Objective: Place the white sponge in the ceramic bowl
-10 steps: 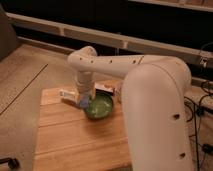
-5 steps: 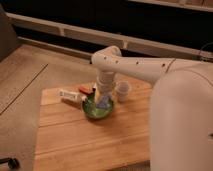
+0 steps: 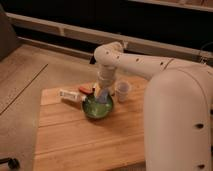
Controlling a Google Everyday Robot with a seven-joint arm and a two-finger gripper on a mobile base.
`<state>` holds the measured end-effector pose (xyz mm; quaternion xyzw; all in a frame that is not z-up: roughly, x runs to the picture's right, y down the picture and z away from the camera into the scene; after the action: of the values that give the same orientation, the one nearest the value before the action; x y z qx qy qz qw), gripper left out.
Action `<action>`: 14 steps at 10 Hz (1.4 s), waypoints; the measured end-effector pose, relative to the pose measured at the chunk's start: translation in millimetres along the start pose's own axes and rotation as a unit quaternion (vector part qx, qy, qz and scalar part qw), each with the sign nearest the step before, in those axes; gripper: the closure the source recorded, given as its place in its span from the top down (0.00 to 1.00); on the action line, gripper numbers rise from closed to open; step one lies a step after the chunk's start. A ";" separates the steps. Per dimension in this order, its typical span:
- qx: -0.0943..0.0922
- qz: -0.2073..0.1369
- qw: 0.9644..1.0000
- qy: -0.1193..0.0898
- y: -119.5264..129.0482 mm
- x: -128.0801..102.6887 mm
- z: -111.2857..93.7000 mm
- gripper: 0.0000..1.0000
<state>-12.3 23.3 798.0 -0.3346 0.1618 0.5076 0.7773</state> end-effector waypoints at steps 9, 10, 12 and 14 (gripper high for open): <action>-0.010 -0.035 0.999 0.013 17.1 -16.1 5.0 0.35; -0.010 -0.035 0.999 0.013 16.4 -15.9 4.9 0.49; -0.010 -0.034 0.999 0.013 16.2 -15.8 4.9 0.67; -0.010 -0.034 0.999 0.013 15.7 -15.7 4.8 0.80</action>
<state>-33.6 20.0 805.1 -0.3539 0.1553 0.4781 0.7887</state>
